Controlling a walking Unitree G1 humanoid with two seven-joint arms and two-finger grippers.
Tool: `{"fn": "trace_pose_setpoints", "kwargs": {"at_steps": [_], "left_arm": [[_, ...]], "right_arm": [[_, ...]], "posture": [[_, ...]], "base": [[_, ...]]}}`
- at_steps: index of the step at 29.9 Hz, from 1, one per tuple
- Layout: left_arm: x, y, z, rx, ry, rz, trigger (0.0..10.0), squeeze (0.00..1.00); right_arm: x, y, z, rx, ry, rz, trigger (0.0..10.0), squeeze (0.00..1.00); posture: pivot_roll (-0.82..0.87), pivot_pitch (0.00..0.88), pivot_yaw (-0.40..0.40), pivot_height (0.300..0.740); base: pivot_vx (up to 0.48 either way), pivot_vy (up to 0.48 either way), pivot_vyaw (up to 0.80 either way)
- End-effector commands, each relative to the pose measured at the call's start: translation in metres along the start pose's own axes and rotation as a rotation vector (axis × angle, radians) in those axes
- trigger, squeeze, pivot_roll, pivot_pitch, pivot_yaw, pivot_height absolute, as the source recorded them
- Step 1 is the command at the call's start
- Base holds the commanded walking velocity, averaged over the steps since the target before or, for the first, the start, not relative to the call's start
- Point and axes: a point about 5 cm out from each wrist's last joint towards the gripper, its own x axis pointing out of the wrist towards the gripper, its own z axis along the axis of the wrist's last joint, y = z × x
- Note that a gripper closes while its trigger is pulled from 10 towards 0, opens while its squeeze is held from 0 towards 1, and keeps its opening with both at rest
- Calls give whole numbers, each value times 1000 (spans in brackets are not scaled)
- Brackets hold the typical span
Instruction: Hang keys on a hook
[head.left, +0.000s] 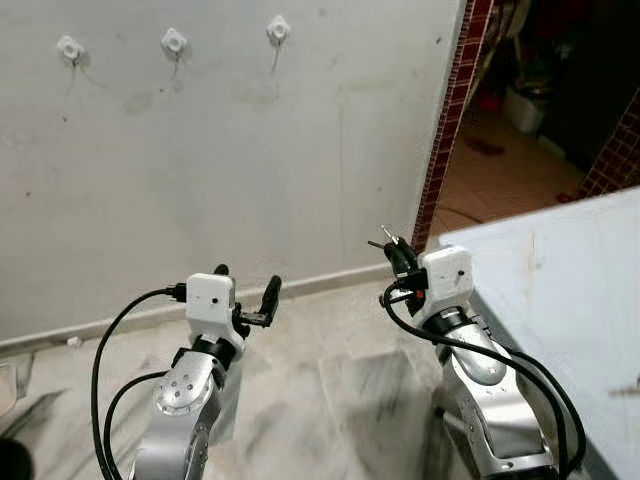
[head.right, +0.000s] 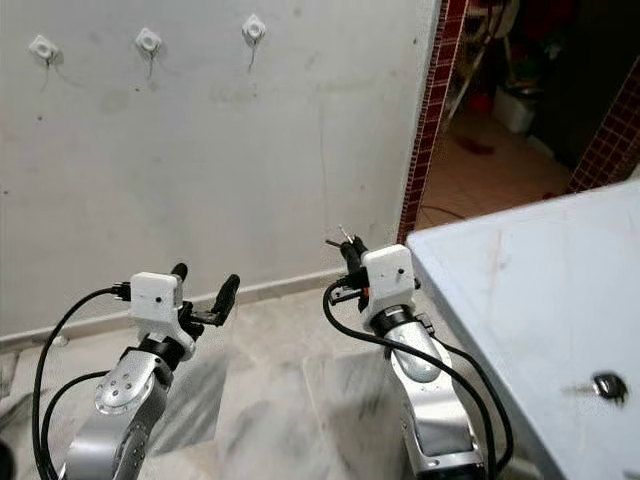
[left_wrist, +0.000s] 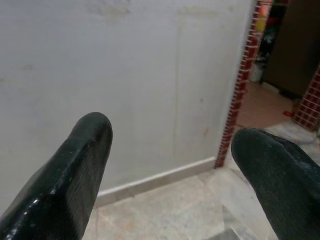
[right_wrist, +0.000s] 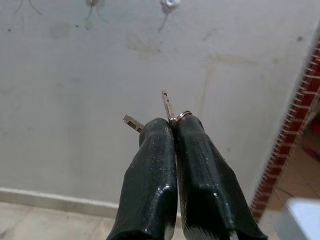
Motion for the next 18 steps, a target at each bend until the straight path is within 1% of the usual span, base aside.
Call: {"fn": "trace_pose_setpoints", "kwargs": {"at_steps": [1,18], "left_arm": [[-3,8,0,10,4,27,10000,0],[-2,7,0,7,6,27,10000,0]], "right_arm": [[3,8,4,7,-17,33,10000,0],[3,7,3,5,-16,30,10000,0]], "posture": [[15,45,38,740],[12,44,40,740]], "base": [[439,0,0],[430,0,0]]}}
